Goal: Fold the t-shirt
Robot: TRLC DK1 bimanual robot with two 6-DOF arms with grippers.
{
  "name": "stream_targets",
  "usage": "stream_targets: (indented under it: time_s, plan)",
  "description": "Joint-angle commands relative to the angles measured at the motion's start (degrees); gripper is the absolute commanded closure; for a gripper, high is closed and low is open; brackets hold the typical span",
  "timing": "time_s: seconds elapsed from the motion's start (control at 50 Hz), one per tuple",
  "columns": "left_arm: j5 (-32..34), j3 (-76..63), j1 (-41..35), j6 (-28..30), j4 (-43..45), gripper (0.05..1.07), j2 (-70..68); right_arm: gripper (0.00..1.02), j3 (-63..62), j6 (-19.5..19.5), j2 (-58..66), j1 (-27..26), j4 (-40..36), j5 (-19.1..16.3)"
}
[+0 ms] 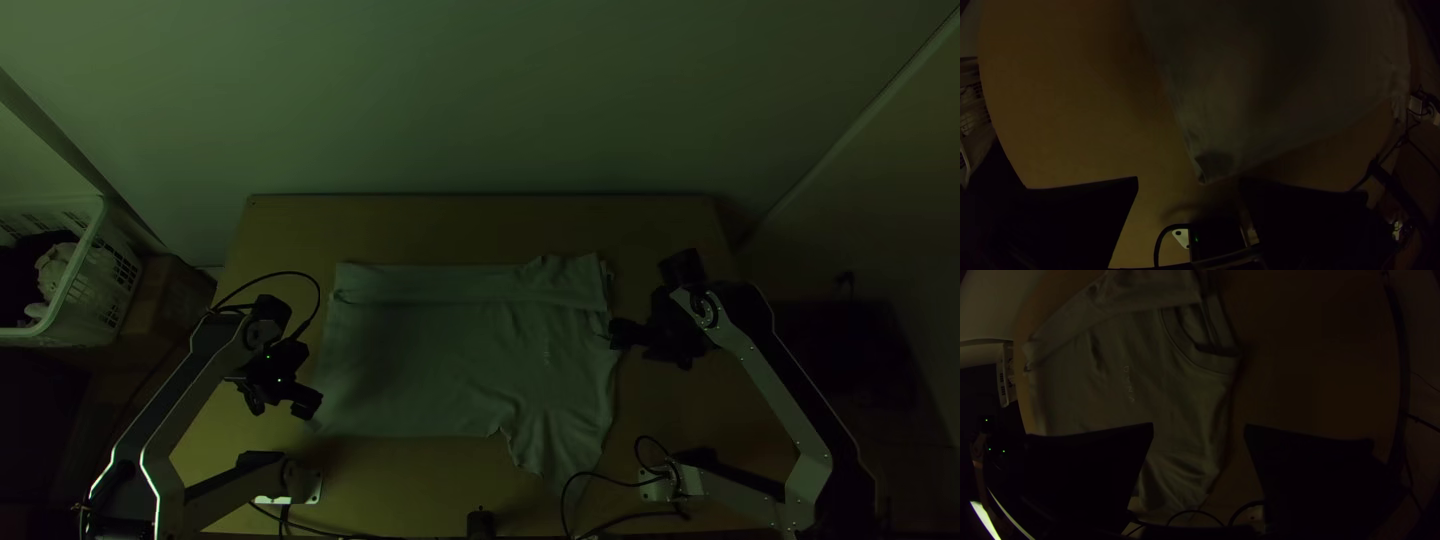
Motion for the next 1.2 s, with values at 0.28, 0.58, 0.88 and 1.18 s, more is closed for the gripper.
stream_targets:
  time_s: [0.28, 0.58, 0.88, 1.18]
  plan:
    - [-0.93, -7.91, -4.58, 0.51, 5.04, 0.1, 2.85, 0.19, 0.27, 0.84, 1.82, 0.48, -1.19, -0.8]
    - [-2.25, -9.41, -5.64, -0.02, 8.56, 0.1, 5.92, 0.19, -0.78, 0.4, 1.64, 0.3, -1.71, -0.8]
    - [-2.42, -13.01, -8.36, 3.06, 8.65, 0.59, 2.76, 0.2, -1.57, -0.48, 1.38, 0.3, -1.98, -0.8]
    - [-1.11, -12.13, -6.43, 5.87, 10.67, 1.04, 1.18, 0.2, -7.9, -2.5, 0.68, 6.9, -5.76, -0.8]
